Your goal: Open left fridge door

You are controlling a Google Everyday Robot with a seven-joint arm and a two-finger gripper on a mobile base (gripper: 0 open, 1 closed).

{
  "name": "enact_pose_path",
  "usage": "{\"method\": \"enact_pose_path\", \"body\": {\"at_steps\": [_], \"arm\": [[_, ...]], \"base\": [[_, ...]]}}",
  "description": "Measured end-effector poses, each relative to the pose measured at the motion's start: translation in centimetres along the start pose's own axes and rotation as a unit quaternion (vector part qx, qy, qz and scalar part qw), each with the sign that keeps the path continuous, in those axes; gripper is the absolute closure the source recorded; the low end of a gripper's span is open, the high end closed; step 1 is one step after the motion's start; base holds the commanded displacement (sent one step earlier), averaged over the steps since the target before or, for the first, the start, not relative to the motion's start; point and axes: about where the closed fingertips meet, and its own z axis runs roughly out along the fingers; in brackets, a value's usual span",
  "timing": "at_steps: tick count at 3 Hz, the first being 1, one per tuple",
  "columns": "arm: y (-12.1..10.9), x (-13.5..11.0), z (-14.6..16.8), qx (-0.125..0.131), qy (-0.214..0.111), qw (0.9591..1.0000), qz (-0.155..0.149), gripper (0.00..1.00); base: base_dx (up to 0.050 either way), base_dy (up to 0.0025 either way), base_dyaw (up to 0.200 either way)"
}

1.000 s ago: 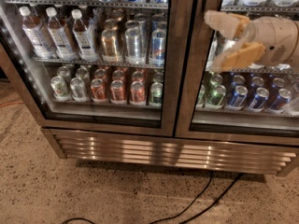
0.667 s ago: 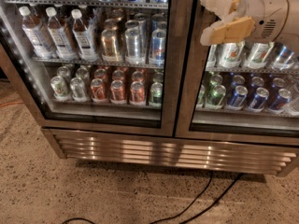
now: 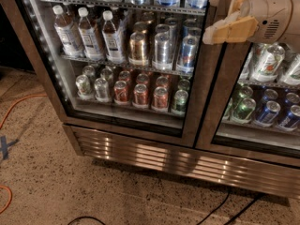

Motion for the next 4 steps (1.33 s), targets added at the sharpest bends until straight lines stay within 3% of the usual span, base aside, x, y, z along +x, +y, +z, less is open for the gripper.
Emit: {"method": "enact_pose_path", "body": {"at_steps": [3, 4], "arm": [[0.00, 0.00, 0.01, 0.000, 0.000, 1.0000, 0.000, 0.64], [0.00, 0.00, 0.01, 0.000, 0.000, 1.0000, 0.000, 1.00]], "base": [[0.000, 0.00000, 0.000], [-0.050, 0.00000, 0.000]]}}
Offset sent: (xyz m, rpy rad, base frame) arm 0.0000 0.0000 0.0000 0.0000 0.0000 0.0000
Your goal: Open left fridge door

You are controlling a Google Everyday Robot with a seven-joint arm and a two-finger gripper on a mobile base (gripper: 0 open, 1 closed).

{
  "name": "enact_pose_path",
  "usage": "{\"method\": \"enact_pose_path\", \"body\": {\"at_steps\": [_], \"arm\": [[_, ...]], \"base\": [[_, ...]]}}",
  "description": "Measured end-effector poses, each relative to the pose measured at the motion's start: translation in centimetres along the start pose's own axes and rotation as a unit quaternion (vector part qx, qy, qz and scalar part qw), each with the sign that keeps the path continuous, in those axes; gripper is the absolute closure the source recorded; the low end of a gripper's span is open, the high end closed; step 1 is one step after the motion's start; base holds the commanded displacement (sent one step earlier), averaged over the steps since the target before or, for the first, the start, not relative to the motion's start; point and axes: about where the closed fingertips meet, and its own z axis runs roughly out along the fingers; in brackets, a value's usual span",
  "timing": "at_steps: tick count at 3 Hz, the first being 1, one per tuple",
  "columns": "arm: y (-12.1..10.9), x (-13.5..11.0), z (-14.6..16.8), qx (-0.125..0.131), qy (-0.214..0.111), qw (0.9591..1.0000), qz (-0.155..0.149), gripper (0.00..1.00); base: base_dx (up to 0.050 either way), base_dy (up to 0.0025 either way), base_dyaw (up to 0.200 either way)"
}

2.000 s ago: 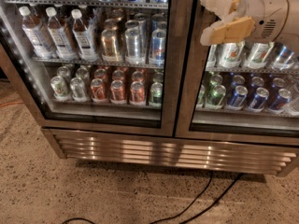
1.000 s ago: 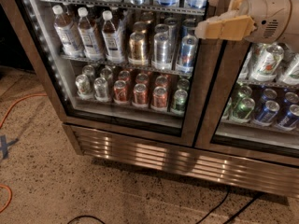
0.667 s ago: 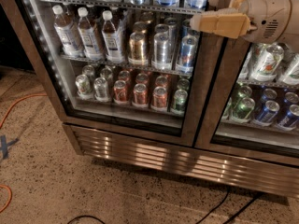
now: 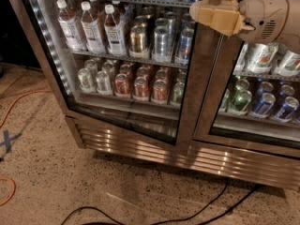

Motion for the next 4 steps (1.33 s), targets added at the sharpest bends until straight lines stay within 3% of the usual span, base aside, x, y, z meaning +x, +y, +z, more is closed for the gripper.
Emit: {"method": "enact_pose_path", "body": {"at_steps": [3, 4], "arm": [[0.00, 0.00, 0.00, 0.000, 0.000, 1.0000, 0.000, 1.00], [0.00, 0.00, 0.01, 0.000, 0.000, 1.0000, 0.000, 1.00]], "base": [[-0.050, 0.00001, 0.000], [0.000, 0.00000, 0.000]]}}
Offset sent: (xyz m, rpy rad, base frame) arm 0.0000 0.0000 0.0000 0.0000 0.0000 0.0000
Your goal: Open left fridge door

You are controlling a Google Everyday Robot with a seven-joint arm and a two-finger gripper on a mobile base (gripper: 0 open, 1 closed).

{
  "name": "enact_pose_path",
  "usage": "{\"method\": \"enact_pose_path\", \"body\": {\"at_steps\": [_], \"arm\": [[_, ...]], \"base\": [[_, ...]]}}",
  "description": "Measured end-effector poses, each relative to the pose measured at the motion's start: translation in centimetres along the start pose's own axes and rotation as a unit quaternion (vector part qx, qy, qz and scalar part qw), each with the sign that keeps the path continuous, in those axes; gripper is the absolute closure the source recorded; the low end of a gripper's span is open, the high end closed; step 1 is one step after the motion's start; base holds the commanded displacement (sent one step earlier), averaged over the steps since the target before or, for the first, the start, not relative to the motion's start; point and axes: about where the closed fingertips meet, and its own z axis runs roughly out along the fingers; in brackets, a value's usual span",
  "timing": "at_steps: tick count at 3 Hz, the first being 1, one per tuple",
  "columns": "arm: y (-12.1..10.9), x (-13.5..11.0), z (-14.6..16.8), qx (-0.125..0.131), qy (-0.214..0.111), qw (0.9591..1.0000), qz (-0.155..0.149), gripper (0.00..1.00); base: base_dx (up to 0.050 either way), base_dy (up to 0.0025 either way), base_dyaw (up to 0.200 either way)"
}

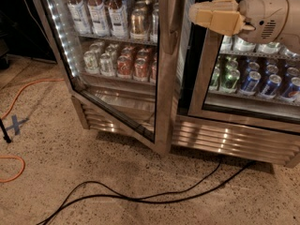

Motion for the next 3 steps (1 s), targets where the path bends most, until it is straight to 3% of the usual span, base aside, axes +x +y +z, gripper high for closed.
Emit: {"method": "enact_pose_path", "body": {"at_steps": [1, 3], "arm": [[0.00, 0.00, 0.00, 0.000, 0.000, 1.0000, 0.000, 0.81], [0.00, 0.00, 0.01, 0.000, 0.000, 1.0000, 0.000, 0.35]], "base": [[0.000, 0.00000, 0.000], [0.000, 0.00000, 0.000]]}}
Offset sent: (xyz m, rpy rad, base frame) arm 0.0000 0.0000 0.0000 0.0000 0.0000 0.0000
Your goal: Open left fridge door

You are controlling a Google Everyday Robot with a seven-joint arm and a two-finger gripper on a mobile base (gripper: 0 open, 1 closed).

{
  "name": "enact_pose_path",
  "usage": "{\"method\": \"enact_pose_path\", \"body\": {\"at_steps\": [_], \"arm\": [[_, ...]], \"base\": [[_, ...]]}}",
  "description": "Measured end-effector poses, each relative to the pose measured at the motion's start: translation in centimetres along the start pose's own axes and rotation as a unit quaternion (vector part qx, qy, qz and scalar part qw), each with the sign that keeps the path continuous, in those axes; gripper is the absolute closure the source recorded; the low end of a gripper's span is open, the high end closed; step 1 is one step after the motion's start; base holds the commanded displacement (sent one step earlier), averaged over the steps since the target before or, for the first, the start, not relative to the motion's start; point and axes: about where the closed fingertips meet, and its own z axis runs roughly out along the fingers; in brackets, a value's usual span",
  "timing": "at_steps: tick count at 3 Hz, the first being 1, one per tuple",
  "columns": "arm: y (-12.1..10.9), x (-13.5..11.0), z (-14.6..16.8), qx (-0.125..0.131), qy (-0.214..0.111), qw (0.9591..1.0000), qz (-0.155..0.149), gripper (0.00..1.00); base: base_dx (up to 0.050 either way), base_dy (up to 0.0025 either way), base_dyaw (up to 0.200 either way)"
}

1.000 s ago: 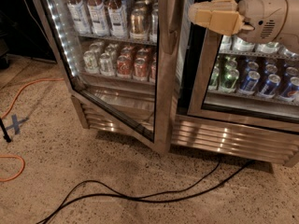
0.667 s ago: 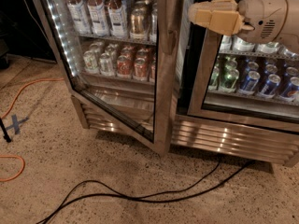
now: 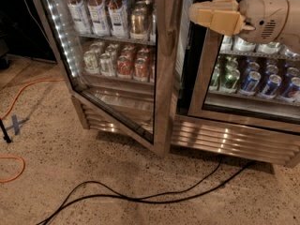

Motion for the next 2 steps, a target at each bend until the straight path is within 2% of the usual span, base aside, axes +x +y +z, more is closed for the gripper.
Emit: {"method": "enact_pose_path", "body": {"at_steps": [1, 2], "arm": [[0.00, 0.00, 0.00, 0.000, 0.000, 1.0000, 0.000, 0.12], [0.02, -0.02, 0.07, -0.001, 0.000, 1.0000, 0.000, 0.00]], "base": [[0.000, 0.00000, 0.000], [0.000, 0.00000, 0.000]]}}
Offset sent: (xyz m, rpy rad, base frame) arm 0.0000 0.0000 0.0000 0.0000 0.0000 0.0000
